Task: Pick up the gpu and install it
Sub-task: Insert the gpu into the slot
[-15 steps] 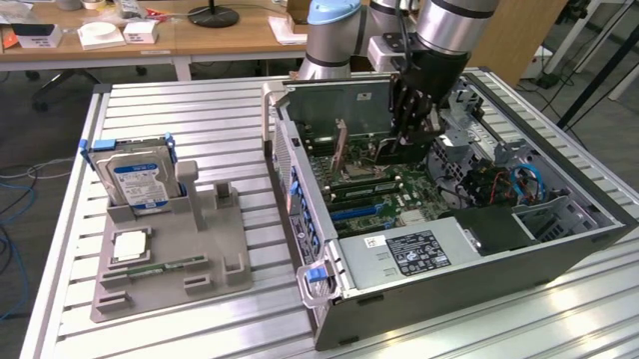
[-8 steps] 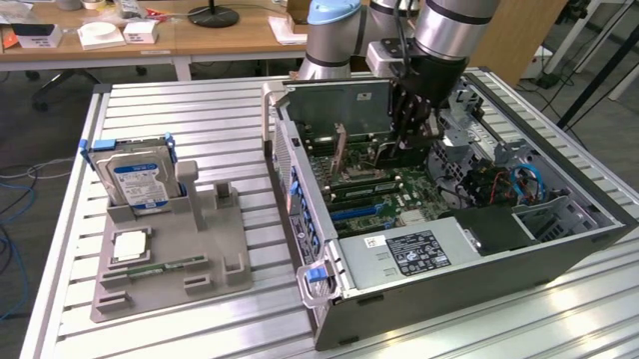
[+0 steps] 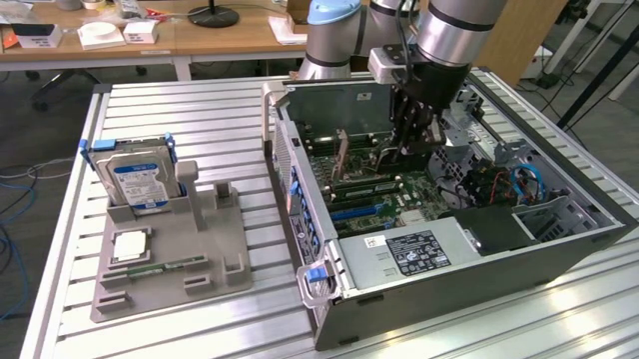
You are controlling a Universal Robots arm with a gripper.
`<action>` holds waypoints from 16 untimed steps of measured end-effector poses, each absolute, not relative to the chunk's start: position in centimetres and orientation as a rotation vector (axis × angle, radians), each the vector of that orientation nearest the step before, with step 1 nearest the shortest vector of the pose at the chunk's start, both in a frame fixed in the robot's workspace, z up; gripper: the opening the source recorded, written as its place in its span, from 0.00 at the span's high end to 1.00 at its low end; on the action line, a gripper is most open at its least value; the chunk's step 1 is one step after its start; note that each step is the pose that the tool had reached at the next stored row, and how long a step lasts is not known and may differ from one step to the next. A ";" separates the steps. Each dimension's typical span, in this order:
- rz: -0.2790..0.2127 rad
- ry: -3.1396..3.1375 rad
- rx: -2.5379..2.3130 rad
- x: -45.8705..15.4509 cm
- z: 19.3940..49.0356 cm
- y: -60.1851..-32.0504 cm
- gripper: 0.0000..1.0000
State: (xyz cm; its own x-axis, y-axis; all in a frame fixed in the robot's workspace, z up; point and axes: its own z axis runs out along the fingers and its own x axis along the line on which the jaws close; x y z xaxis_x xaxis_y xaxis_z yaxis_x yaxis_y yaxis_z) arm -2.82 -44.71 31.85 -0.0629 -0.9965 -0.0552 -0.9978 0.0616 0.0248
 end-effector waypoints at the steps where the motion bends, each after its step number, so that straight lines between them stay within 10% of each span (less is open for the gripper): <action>1: 0.087 2.272 -2.134 -2.8 31.8 -44.8 0.74; 16: 0.085 2.273 -2.135 -2.8 30.8 -45.7 0.74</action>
